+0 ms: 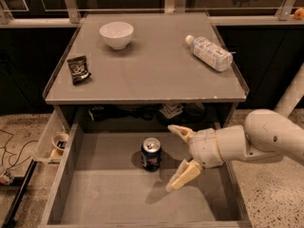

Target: Pick pepsi can from top drawer and place on counter

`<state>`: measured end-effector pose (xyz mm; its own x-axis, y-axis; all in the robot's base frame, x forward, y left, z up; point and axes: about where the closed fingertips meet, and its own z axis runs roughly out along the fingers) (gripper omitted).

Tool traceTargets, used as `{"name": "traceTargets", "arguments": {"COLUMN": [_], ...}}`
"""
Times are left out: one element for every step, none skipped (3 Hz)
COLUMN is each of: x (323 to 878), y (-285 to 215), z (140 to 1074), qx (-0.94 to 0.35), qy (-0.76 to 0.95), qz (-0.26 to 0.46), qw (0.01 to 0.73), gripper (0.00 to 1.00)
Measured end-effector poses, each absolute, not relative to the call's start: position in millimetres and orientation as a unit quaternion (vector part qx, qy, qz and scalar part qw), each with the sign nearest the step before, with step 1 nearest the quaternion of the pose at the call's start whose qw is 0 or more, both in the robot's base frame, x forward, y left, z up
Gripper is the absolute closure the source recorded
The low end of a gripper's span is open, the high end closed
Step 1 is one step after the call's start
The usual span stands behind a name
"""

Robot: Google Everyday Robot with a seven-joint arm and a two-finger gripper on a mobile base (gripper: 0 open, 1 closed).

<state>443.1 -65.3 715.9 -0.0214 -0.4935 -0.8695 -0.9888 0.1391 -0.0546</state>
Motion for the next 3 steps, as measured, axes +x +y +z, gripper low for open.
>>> {"name": "traceTargets", "arguments": {"x": [452,465,474], "y": [-53,-45,-38], "z": [703,691,679], "qx": [-0.582,-0.588,-0.585], "qy": [0.63,0.624,0.621], "qz": [0.304,0.291,0.291], "qw": [0.415,0.426,0.433], "gripper": [0.0,0.0,0.0]}}
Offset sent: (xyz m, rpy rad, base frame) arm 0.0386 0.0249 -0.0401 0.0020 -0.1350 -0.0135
